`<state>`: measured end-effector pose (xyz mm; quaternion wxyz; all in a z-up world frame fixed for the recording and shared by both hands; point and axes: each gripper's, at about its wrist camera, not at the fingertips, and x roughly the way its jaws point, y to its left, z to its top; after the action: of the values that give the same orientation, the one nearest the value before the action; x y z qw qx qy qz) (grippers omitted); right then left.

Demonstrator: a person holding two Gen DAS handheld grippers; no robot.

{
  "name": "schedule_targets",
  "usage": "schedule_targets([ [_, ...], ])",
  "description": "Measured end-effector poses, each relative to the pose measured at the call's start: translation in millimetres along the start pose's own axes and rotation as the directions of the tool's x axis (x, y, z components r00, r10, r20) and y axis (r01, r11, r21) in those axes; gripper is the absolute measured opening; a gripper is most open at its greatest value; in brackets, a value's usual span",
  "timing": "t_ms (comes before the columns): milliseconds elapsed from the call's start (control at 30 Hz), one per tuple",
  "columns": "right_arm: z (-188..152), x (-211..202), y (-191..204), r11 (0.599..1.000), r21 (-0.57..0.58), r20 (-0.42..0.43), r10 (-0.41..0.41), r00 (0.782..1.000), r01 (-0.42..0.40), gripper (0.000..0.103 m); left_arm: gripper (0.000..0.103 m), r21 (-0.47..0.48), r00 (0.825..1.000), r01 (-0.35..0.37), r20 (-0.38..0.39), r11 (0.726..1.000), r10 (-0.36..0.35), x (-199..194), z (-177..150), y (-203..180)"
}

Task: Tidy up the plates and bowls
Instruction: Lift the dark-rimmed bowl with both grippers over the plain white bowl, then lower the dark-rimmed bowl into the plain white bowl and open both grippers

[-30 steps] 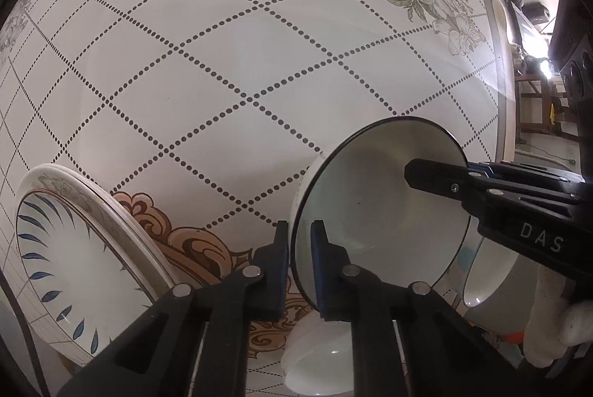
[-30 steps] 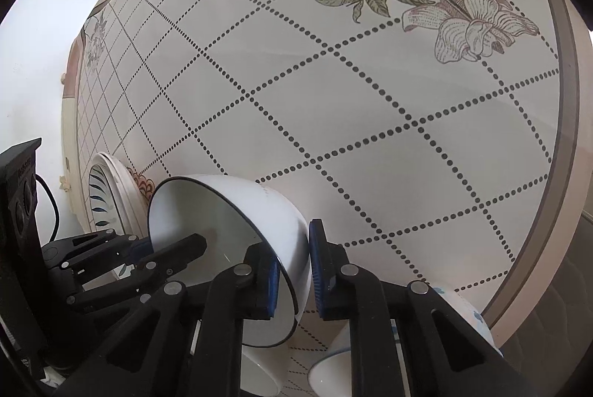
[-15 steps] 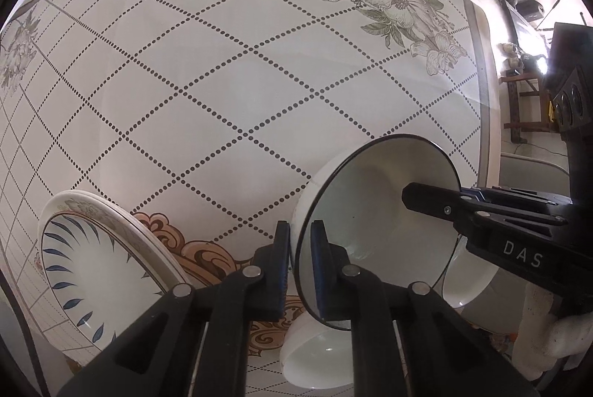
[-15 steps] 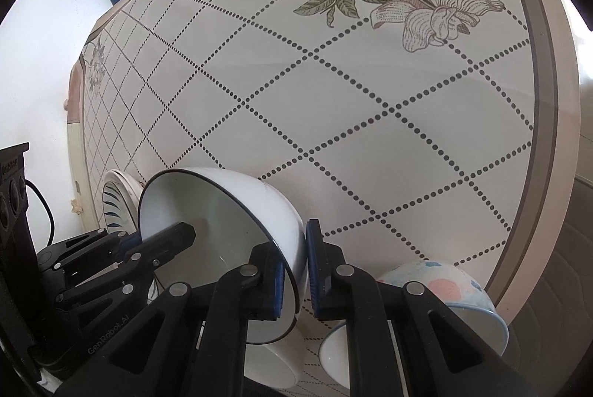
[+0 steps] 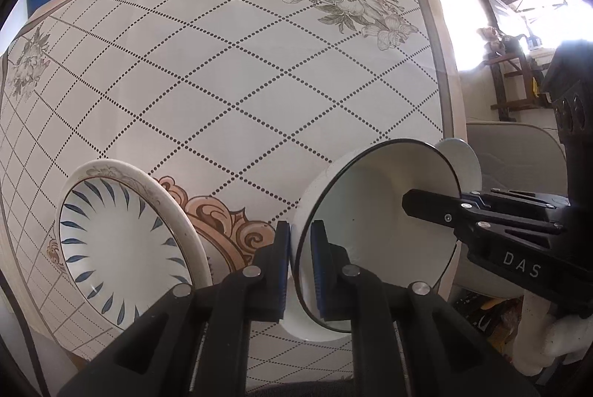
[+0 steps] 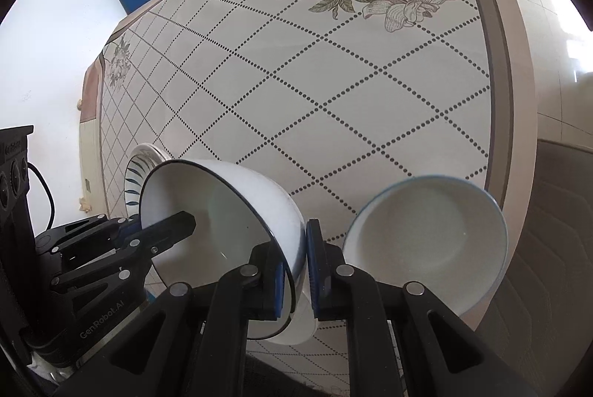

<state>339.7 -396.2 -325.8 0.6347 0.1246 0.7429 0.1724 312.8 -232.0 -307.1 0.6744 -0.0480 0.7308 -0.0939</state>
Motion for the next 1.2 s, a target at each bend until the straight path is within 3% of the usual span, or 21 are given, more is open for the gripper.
schedule_targets([
  [233,-52.8,6.5,0.9,1.000,0.014,-0.013,0.005,1.000,-0.005,0.012,0.009,0.015,0.999,0.004,-0.032,1.000,-0.004,2.5,-35.2,0.5],
  [467,-78.3,37.3,1.7,1.000,0.017,-0.044,-0.023,0.999,0.024,0.012,0.009,0.016,0.996,-0.019,-0.085,1.000,0.020,26.4,-53.8,3.0],
  [1200,-78.9,67.6,8.8,0.997,0.025,-0.109,-0.075,0.991,0.078,0.012,0.010,0.055,0.991,-0.095,-0.095,0.994,0.100,46.9,-56.2,-21.5],
])
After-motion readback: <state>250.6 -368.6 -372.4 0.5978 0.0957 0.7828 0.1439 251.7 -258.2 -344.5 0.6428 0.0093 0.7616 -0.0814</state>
